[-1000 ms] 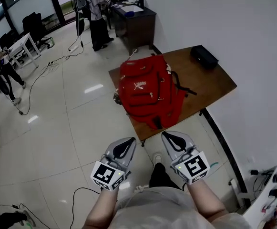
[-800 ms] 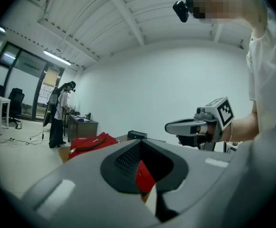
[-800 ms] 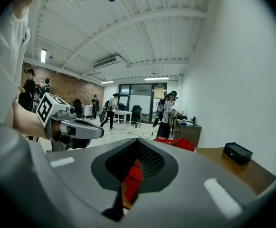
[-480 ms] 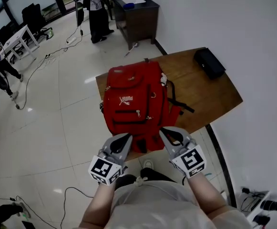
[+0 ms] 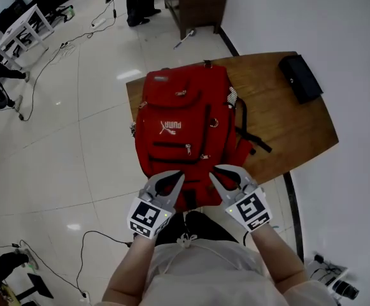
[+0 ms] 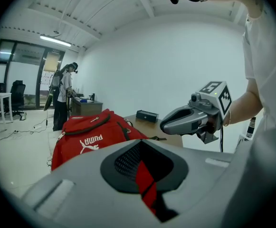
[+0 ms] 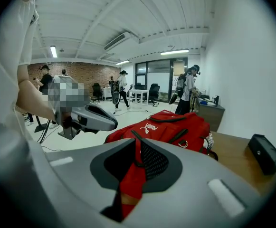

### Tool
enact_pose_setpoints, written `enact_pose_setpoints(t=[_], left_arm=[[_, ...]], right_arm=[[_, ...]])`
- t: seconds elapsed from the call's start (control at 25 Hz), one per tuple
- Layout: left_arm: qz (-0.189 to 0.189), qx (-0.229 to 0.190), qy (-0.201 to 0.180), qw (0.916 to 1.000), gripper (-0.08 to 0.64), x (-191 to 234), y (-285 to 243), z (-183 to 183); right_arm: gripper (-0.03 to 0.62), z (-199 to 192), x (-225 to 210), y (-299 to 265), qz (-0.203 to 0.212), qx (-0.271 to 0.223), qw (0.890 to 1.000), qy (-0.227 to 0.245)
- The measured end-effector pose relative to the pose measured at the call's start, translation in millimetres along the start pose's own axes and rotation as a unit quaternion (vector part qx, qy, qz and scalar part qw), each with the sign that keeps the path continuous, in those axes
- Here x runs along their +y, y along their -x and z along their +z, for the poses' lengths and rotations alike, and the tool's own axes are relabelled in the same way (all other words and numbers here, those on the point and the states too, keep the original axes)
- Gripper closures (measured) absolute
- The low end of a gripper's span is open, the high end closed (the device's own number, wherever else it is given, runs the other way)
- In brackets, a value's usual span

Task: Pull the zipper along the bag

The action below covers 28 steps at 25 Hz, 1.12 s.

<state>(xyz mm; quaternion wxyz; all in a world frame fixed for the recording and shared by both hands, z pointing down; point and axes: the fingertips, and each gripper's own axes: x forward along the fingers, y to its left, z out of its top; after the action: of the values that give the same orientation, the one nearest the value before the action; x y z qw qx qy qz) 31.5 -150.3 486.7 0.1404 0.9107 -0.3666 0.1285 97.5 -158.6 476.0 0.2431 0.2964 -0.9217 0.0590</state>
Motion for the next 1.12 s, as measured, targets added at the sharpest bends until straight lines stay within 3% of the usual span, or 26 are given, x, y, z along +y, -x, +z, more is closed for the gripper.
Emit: enact_pose_setpoints(t=[0.2,0.36,0.6,0.8,0.92,1.12], left_arm=[[-0.017,0.045,0.007,0.9988,0.565,20,-37,-23],[-0.033,0.077,0.017,0.9963,0.565,25,-63,-45],[-0.059,0.12,-0.002,0.991,0.565,20,-87,-69],[-0.058,0.149,0.015,0.987,0.565,25,-101,-82],[-0.058,0.163,0.029,0.9845,0.565,27,-105,-89],[-0.06,0.174,0.034,0.9824,0.559,29,-109,-97]], right_arm=[[0.565,-25,-16,-33,0.005,0.031,0.999,-0.019],[0.561,-52,-26,-59,0.01,0.074,0.997,-0.002],[0.483,-83,-29,-83,0.055,0.123,0.988,0.08],[0.46,-99,-25,-95,0.086,0.164,0.971,0.148],[0.469,-109,-26,-99,0.082,0.188,0.961,0.186],[0.547,-110,-33,-101,0.07,0.191,0.963,0.176]])
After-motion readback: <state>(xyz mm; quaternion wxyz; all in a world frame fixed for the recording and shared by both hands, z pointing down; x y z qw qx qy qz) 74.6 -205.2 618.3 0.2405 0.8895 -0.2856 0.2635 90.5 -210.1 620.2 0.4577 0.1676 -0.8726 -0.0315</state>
